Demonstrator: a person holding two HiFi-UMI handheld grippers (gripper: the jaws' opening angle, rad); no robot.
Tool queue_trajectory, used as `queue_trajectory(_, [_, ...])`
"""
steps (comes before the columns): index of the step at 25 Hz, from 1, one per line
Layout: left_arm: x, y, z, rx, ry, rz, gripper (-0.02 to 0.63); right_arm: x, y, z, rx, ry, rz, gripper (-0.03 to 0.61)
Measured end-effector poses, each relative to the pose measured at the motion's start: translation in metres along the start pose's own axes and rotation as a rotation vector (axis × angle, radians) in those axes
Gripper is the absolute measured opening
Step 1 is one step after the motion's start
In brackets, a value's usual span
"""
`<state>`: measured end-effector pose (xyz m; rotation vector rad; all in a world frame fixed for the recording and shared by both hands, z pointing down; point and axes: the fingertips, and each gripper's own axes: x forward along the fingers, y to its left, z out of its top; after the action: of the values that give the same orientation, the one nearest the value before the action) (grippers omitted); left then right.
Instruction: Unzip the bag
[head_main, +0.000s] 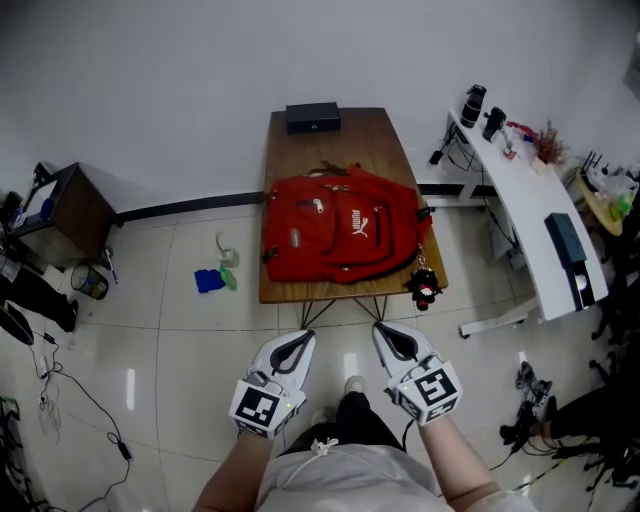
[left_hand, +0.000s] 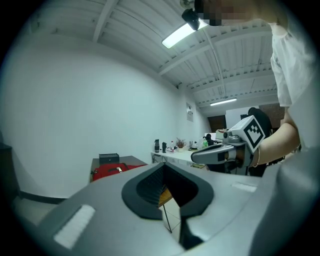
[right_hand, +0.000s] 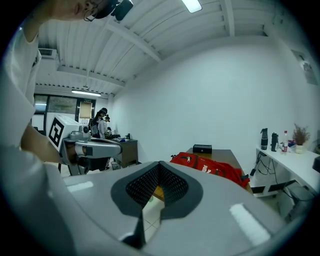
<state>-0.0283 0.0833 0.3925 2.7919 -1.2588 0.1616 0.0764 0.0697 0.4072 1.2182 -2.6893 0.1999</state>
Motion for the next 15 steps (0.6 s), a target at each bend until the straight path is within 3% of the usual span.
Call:
queue_trajectory(6, [-0.01,-0.04,0.007,0.05,-0.002,0.001,0.006,-0.024,0.014,-0.002,0.05,-0.001,0.031,0.006])
queue_trajectory(15, [-0.018,-0.064,0.007,-0.039,-0.001,0.04,0.006,-0.06,0.015,0.0,-0.018,0.01,0.049,0.006])
